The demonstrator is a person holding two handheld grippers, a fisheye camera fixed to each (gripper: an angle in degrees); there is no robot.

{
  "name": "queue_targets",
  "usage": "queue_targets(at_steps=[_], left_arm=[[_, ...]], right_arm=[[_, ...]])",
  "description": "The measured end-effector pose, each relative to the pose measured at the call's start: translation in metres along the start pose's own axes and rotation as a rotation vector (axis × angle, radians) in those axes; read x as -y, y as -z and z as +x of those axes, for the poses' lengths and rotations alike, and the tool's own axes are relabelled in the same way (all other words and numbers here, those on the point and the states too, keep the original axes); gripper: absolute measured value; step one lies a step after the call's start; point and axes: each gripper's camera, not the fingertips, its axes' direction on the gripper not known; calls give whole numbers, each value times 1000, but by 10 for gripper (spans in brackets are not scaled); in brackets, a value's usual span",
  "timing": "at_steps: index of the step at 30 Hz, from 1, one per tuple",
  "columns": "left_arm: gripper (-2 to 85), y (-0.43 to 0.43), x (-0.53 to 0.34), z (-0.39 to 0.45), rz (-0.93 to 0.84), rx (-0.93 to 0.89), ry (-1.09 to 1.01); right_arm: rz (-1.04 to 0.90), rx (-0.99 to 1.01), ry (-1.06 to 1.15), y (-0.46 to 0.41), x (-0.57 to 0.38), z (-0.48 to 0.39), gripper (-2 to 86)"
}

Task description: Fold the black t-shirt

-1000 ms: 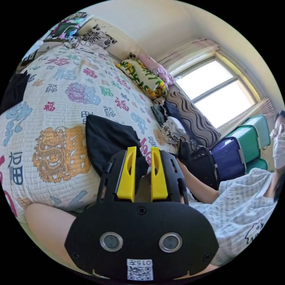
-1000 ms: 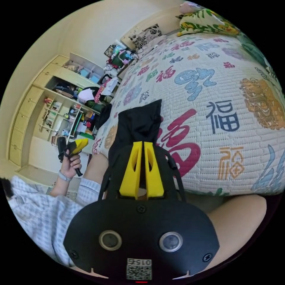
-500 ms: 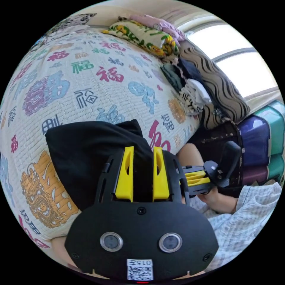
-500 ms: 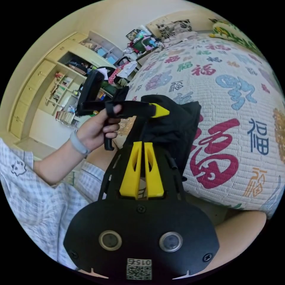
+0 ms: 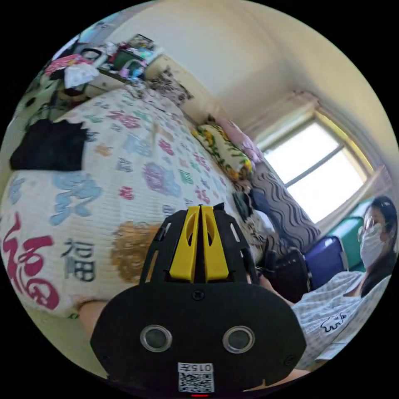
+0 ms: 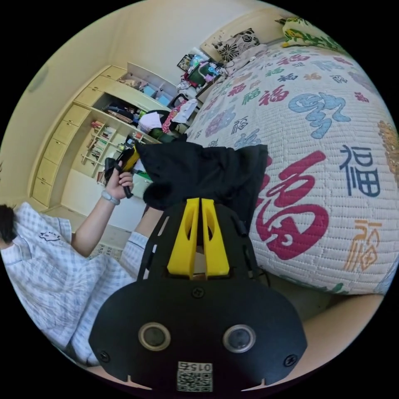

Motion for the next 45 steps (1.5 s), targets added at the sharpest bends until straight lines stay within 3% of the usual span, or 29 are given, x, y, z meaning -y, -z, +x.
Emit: queue_targets(at_steps=[2, 4, 7, 9, 11, 13, 17, 20, 24, 27, 29, 31, 34, 38, 40, 45], left_arm=[[-7, 28, -6, -34, 38, 131, 103], [-6, 38, -15, -65, 67, 151, 243], [2, 40, -29, -89, 137, 8, 354], [26, 32, -30, -79, 89, -12, 304], [115, 8, -27, -59, -89, 57, 238], [134, -19, -26, -44, -260, 142, 169], [92, -92, -23, -38, -579, 185, 141], [18, -119, -11, -28, -612, 34, 135], [3, -129, 21, 15, -523, -106, 12], [-2, -136, 57, 56, -393, -20, -114], [-5, -146, 79, 79, -305, 170, -156], [-5, -150, 85, 89, -295, 222, -139], [-1, -146, 69, 121, -369, 40, -228], [15, -163, -5, 172, -720, -136, -409], [26, -174, -39, 195, -824, -96, -474], [58, -206, -96, 256, -943, 130, -711]], right_arm=[[-38, -4, -5, -2, 7, 1, 53], [-92, -35, 16, -13, 19, -4, 78], [-234, -156, 59, -43, 35, -14, 101], [-340, -196, 77, -64, 41, -19, 84], [-369, -287, 81, -72, 46, -25, 15], [-364, -292, 97, -65, 51, -35, -2], [-184, -201, 25, -15, 56, -40, -8], [-47, -170, -12, 37, 60, -47, -10], [63, -278, 56, 99, 66, -81, -9], [91, -352, 87, 112, 77, -96, -8], [96, -377, 78, 102, 87, -96, -5], [27, -425, 52, 71, 97, -89, -2], [-67, -376, 108, 36, 85, -101, 0], [-234, -229, 333, -6, 36, -133, 21], [-383, -283, 435, -42, 1, -145, 51], [-510, -429, 572, -93, -39, -167, 81]])
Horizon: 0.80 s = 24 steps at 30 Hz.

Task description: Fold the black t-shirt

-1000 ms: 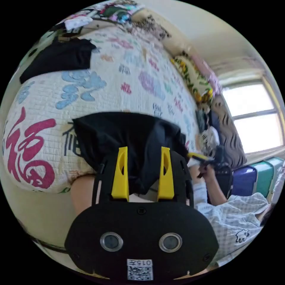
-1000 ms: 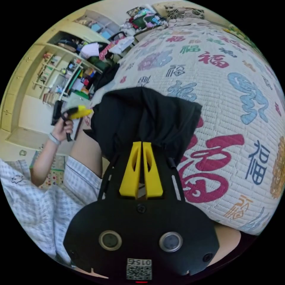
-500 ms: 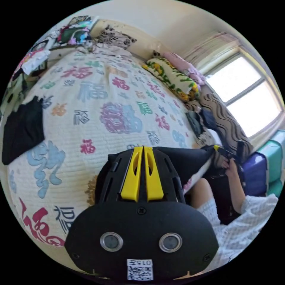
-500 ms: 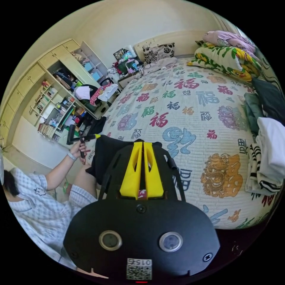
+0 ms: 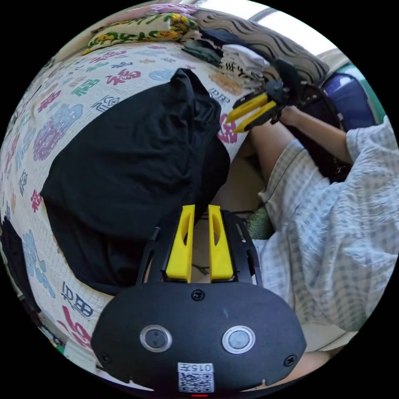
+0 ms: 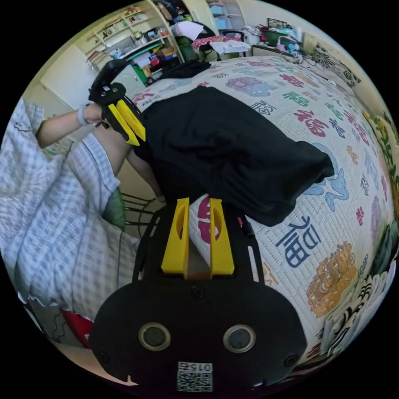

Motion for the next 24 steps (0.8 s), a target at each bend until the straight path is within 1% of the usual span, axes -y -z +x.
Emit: queue_targets(at_steps=[2, 6, 8, 9, 12, 15, 17, 19, 21, 24], left_arm=[[67, -8, 12, 19, -61, 61, -15], [74, -1, 18, 44, -71, 156, -13], [77, 2, 19, 63, -102, 224, -37], [78, 3, 20, 68, -112, 231, -48], [82, 6, 23, 94, -140, 293, -80], [72, 19, 26, 123, -90, 414, -115], [54, 20, 27, 140, -112, 514, -141], [34, 26, 25, 148, -116, 488, -137], [19, 45, 19, 154, -76, 453, -104], [8, 106, -1, 168, 106, 442, 10]], right_arm=[[-13, -68, 11, -8, 7, -13, 82], [-82, -155, 103, -28, 21, -47, 81], [-113, -193, 149, -38, 26, -64, 79], [-122, -226, 170, -43, 28, -76, 78], [-137, -265, 219, -49, 35, -104, 56], [-111, -298, 145, -47, 41, -123, 2], [-116, -261, 92, -44, 45, -133, -6], [-100, -244, 15, -33, 47, -149, -9], [-63, -247, -33, -16, 47, -163, -10], [22, -266, -116, 24, 46, -193, -10]])
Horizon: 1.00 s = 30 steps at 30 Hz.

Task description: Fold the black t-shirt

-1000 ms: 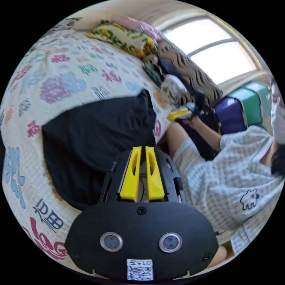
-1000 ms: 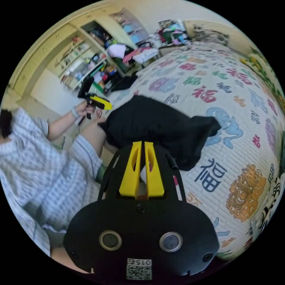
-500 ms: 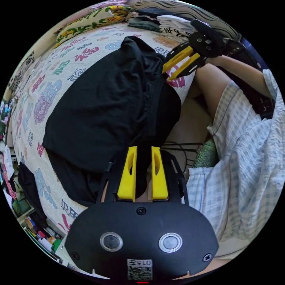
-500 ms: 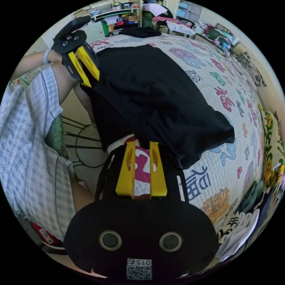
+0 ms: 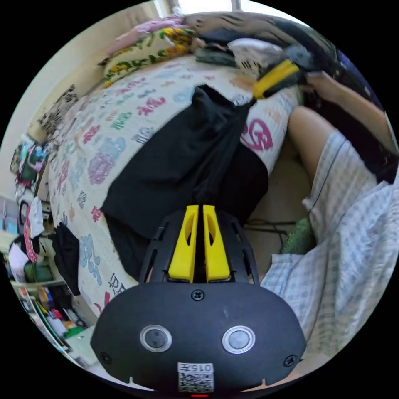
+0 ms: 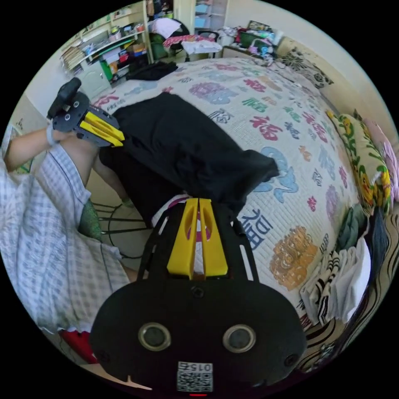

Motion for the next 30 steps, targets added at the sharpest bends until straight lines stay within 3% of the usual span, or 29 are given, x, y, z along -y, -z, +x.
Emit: queue_targets(at_steps=[5, 12, 17, 21, 24, 25, 30], left_arm=[[4, 148, -35, -16, 350, 60, 158], [1, 298, -64, -17, 577, 175, 112], [-6, 429, -97, 25, 775, 395, 19], [-7, 503, -138, 53, 976, 632, 59], [-4, 531, -150, 49, 1020, 451, 22], [-1, 524, -145, 45, 990, 312, -7], [72, 413, -95, 60, 780, -114, -15]], right_arm=[[209, 9, -139, 99, -4, -35, -10], [371, 68, -111, 240, 13, -92, -10], [508, 64, -49, 348, -5, -146, -10], [610, -128, -24, 428, -44, -210, -10], [699, -104, 0, 465, -65, -245, -10], [709, -87, 22, 472, -67, -259, -10], [674, -48, 51, 462, -63, -298, -10]])
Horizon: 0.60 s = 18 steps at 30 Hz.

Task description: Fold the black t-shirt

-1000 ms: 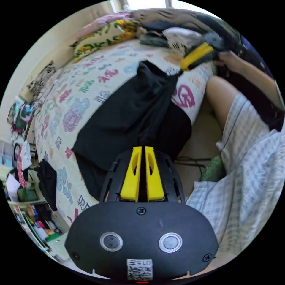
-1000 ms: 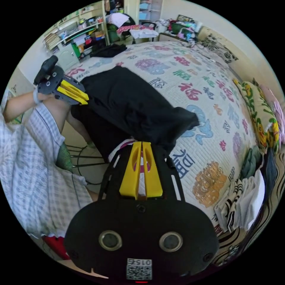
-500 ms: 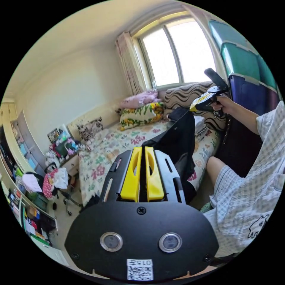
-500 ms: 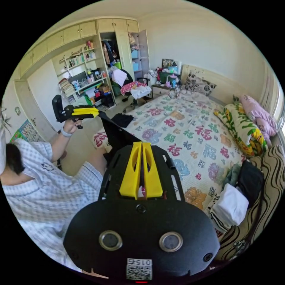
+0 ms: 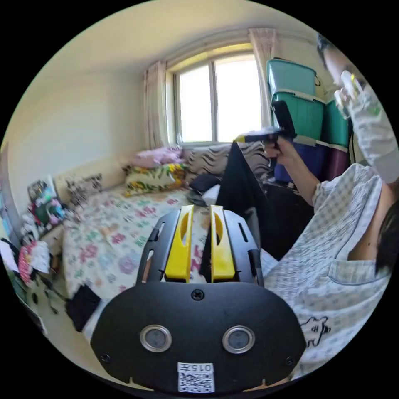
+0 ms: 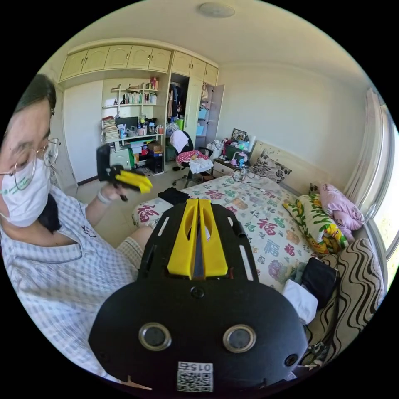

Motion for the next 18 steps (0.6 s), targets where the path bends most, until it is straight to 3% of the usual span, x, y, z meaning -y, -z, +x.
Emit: queue_targets(at_steps=[2, 4, 7, 10, 14, 18], left_arm=[[98, -54, -22, 18, -42, -140, 77], [104, -84, -30, 34, -71, -167, 94], [104, -108, -31, 52, -82, -162, 60], [87, -112, -27, 41, -71, -20, 59], [60, -119, -27, 11, -49, -110, 75], [57, -133, -30, -9, -69, -88, 119]], right_arm=[[-5, 25, -13, -3, 0, -7, -10], [-4, 45, -23, -1, 4, -16, -10], [-3, 28, -12, 6, 11, -30, -10], [3, 35, -1, 14, 16, -42, -10], [14, 37, -8, 24, 16, -49, -10], [39, 76, -41, 33, 14, -48, -10]])
